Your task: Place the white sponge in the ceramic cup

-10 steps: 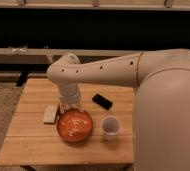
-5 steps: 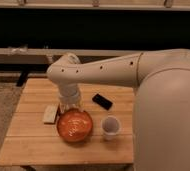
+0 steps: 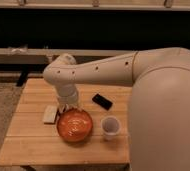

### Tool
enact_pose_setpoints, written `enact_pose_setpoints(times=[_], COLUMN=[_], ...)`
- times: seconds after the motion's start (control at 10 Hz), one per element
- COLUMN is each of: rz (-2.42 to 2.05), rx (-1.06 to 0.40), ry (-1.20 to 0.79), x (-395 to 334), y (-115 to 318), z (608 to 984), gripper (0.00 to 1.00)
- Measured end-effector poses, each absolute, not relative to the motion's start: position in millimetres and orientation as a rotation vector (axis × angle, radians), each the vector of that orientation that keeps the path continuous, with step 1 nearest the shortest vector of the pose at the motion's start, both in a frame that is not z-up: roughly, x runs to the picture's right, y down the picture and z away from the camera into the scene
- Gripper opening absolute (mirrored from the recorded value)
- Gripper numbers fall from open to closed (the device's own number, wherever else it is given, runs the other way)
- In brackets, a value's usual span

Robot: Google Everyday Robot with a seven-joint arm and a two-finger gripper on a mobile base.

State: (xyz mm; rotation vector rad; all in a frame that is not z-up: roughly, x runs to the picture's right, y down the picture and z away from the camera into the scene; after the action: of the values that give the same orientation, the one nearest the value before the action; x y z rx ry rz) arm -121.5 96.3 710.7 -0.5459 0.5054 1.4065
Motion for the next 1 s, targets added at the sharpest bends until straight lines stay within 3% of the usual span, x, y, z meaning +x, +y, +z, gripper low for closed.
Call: enact_pose_setpoints(times=[1.0], rz=[1.321], rx=[-0.548], ry=[0.517], x=[-239], y=[103], z=[803], gripper=[0.65])
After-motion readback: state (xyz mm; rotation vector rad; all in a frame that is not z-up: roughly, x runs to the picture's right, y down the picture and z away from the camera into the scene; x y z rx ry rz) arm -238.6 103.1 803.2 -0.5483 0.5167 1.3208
